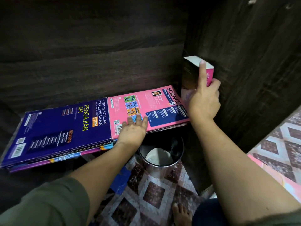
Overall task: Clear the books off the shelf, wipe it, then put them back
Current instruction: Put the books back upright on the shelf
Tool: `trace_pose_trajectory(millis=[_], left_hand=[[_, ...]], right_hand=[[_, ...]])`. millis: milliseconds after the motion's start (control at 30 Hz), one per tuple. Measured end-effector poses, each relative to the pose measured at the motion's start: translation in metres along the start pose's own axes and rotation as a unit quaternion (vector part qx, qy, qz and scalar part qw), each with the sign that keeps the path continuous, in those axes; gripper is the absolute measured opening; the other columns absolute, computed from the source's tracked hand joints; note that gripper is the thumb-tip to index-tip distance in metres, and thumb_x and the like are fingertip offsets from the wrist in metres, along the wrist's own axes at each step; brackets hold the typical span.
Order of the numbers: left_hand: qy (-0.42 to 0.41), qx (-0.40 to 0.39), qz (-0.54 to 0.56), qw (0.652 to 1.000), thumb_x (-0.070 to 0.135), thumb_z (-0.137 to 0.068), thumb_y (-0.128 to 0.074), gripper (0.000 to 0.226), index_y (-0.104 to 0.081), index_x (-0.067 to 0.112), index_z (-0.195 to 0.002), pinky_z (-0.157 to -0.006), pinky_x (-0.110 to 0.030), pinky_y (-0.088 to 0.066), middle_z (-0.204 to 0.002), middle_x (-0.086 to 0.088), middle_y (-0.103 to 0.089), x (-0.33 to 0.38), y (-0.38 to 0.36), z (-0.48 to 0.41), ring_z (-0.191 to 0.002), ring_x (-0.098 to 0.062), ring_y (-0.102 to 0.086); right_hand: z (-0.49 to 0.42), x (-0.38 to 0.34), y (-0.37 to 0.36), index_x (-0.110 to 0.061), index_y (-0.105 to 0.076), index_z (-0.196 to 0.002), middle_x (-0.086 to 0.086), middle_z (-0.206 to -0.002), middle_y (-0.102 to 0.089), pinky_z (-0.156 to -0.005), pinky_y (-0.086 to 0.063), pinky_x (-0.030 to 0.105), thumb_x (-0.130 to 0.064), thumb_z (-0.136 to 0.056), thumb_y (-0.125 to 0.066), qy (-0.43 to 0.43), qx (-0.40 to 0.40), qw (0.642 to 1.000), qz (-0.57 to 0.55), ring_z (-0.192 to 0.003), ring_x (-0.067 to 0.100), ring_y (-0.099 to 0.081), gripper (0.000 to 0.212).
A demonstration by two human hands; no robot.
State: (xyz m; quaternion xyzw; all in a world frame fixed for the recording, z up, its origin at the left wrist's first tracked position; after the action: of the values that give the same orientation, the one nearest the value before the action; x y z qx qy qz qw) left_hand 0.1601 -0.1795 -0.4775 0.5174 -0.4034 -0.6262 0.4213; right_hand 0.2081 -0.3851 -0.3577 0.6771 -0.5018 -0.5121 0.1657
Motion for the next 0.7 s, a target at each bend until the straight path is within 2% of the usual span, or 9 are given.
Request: trace_pose_trajectory(millis=[133,267,367,433,500,567,600,633,700], left_hand=[[-0.003,0.003,0.000,1.000,-0.009,-0.095,-0.033,0.071,0.004,0.009,-0.153,-0.112,-0.056,-0.027,-0.158,-0.024,-0.005,-0.001,0.003,0.002,-0.140,-0.050,-0.018],[-0.011,0.030,-0.021,0.999,-0.006,-0.094,-0.034,0.066,-0.005,0.006,-0.152,-0.108,-0.055,-0.032,-0.156,-0.025,-0.015,-0.002,0.011,0.005,-0.136,-0.048,-0.028],[-0.006,0.062,-0.010,0.998,-0.005,-0.093,-0.036,0.064,-0.011,0.004,-0.150,-0.106,-0.053,-0.037,-0.152,-0.022,-0.026,-0.014,0.016,0.006,-0.131,-0.043,-0.039],[-0.010,0.118,0.006,0.993,-0.002,-0.087,-0.052,0.063,-0.027,0.001,-0.144,-0.094,-0.052,-0.048,-0.138,-0.023,-0.046,-0.023,0.021,0.005,-0.114,-0.042,-0.055],[-0.013,0.144,-0.004,0.989,0.003,-0.067,-0.075,0.067,-0.048,-0.002,-0.128,-0.069,-0.048,-0.057,-0.107,-0.022,-0.064,-0.028,0.023,0.004,-0.084,-0.039,-0.066],[-0.007,0.164,0.000,0.986,0.004,-0.057,-0.080,0.065,-0.057,-0.001,-0.118,-0.056,-0.045,-0.057,-0.090,-0.019,-0.066,-0.028,0.024,0.003,-0.069,-0.037,-0.066],[0.001,0.154,0.002,0.988,0.004,-0.061,-0.078,0.062,-0.057,0.000,-0.119,-0.058,-0.046,-0.057,-0.092,-0.019,-0.066,-0.025,0.026,0.004,-0.071,-0.037,-0.066],[0.013,0.137,0.007,0.990,0.003,-0.069,-0.072,0.061,-0.052,0.002,-0.127,-0.066,-0.048,-0.057,-0.101,-0.019,-0.065,-0.022,0.027,0.005,-0.081,-0.038,-0.066],[0.033,0.089,0.032,0.995,0.001,-0.087,-0.053,0.065,-0.029,0.007,-0.146,-0.091,-0.052,-0.048,-0.133,-0.019,-0.051,-0.015,0.019,0.003,-0.115,-0.040,-0.054]], right_hand=[[-0.001,0.001,0.002,-0.038,-0.019,-0.151,0.018,-0.136,-0.033,-0.079,-0.042,0.047,-0.019,-0.093,-0.050,0.000,-0.006,1.000,-0.007,-0.113,0.040,-0.045,0.068],[-0.001,0.000,0.002,-0.037,-0.024,-0.149,0.017,-0.139,-0.032,-0.079,-0.043,0.047,-0.023,-0.093,-0.054,0.002,0.002,1.000,-0.014,-0.116,0.038,-0.044,0.066],[-0.004,0.005,0.002,-0.038,-0.028,-0.147,0.015,-0.136,-0.034,-0.078,-0.043,0.047,-0.016,-0.091,-0.057,-0.001,0.020,1.000,-0.022,-0.115,0.036,-0.044,0.067],[-0.006,0.006,0.005,-0.039,-0.030,-0.145,0.014,-0.135,-0.036,-0.078,-0.044,0.047,-0.013,-0.090,-0.058,-0.002,0.041,0.999,-0.026,-0.114,0.035,-0.045,0.067],[-0.008,0.005,0.006,-0.040,-0.030,-0.144,0.013,-0.134,-0.037,-0.077,-0.043,0.045,-0.011,-0.089,-0.058,-0.006,0.053,0.998,-0.026,-0.113,0.034,-0.046,0.068],[-0.008,0.007,0.004,-0.039,-0.030,-0.143,0.014,-0.133,-0.037,-0.076,-0.041,0.044,-0.011,-0.089,-0.057,-0.015,0.046,0.999,-0.023,-0.111,0.035,-0.047,0.066],[-0.007,0.008,0.001,-0.037,-0.031,-0.143,0.015,-0.132,-0.037,-0.076,-0.041,0.045,-0.013,-0.090,-0.057,-0.018,0.037,0.999,-0.019,-0.110,0.037,-0.048,0.064],[-0.005,0.009,-0.001,-0.036,-0.032,-0.143,0.016,-0.130,-0.038,-0.075,-0.041,0.045,-0.015,-0.090,-0.057,-0.019,0.028,0.999,-0.016,-0.108,0.039,-0.049,0.062],[-0.003,0.011,-0.004,-0.033,-0.035,-0.142,0.018,-0.127,-0.039,-0.073,-0.041,0.045,-0.021,-0.091,-0.056,-0.021,0.024,0.999,-0.018,-0.103,0.041,-0.052,0.056]])
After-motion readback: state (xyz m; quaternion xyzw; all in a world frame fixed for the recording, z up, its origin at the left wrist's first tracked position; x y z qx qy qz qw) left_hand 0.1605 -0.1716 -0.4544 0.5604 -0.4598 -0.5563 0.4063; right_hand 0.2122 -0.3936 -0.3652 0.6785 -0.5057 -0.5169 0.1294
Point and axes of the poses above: each hand's wrist, its own z-axis away from the middle knuckle, its own y-axis out of the back of the hand, x = y × z, the point moved 8 cm from there along -z, towards the middle knuckle
